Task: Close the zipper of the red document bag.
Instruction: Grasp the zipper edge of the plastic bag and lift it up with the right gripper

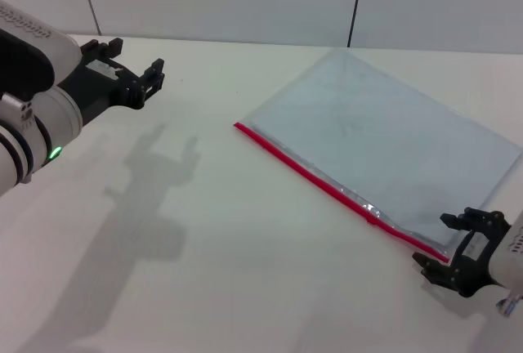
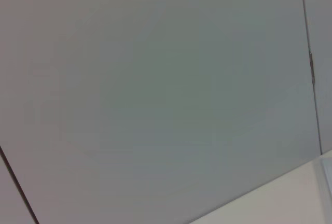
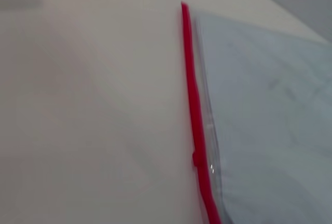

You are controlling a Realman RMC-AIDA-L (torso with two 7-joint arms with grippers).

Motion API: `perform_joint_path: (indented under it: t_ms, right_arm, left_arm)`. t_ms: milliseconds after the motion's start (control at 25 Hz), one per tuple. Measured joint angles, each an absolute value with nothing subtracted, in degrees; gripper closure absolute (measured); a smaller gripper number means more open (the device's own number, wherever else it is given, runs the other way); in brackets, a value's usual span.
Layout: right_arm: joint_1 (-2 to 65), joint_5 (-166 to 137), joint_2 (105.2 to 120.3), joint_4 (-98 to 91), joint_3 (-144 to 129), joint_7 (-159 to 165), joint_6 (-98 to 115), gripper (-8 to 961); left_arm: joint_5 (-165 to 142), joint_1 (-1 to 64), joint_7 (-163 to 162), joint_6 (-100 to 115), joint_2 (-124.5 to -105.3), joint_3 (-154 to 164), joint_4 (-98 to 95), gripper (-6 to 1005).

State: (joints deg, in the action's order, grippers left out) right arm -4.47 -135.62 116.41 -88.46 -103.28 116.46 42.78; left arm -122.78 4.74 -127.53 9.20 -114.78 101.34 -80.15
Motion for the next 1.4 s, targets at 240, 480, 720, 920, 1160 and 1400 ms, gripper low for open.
perform_joint_path:
  t_ms: [240,480,720,920,1160,1400]
  right_arm:
    - [-2.8,-141.5,116.42,-87.4,-105.2,121.5,42.7,262]
    - [-2.5,-143.9,116.45,-87.3,-105.6,123.0,41.2,263]
    - [-2.5,-144.2,116.45,-87.3,-105.6,124.0,38.7,264]
    - [-2.5,-144.5,116.45,-87.3,-105.1,124.6,37.6,265]
    - [-2.4,-144.8,116.45,-86.9,-105.1,125.0,37.0,265]
    - [-1.5,-145.5,116.39,-84.9,-105.0,125.1,37.0,266]
  left_arm:
    - [-122.8,4.7,-127.5,9.1,-114.79,101.3,-80.2,381]
    - [-122.8,4.8,-127.5,9.1,-114.79,101.2,-80.2,383]
    - [-122.8,4.8,-127.5,9.1,-114.79,101.2,-80.2,385]
    - [-122.8,4.8,-127.5,9.1,-114.79,101.3,-80.2,387]
    - [-122.8,4.8,-127.5,9.1,-114.79,101.4,-80.2,394]
    - [-122.8,4.8,-127.5,9.2,-114.79,101.4,-80.3,399]
